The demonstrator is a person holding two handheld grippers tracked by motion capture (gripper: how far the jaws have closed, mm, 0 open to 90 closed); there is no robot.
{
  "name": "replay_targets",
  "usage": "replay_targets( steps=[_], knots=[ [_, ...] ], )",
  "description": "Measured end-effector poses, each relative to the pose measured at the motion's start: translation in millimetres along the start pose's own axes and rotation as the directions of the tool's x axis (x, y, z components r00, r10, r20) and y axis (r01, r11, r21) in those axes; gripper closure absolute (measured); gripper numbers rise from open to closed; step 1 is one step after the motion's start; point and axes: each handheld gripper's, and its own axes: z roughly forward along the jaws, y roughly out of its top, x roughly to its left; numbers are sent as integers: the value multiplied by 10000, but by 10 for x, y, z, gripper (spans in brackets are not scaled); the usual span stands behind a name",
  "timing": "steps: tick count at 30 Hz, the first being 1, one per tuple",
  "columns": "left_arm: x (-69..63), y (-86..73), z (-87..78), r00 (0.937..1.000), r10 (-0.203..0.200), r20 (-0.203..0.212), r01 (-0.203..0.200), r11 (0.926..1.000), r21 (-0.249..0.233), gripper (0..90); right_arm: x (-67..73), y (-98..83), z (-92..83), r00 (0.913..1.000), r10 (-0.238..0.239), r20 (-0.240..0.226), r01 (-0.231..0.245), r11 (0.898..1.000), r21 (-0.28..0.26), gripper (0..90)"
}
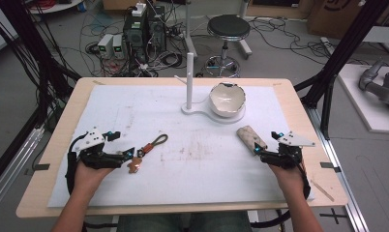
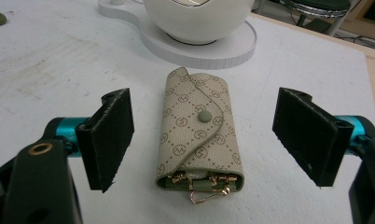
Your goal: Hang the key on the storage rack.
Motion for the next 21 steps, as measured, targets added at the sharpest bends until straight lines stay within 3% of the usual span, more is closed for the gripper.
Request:
replay_targets(
  steps=[7, 21],
  knots=[
    [-13, -19, -7, 10000, -45, -51, 45, 10000, 51, 147, -19, -3, 38, 9999, -13, -162, 14, 10000, 63, 209],
    [-46, 9, 111, 9999, 31, 166, -36, 9996, 290, 147, -43, -30, -36, 10000, -61, 33, 61, 9999, 92, 209]
  ],
)
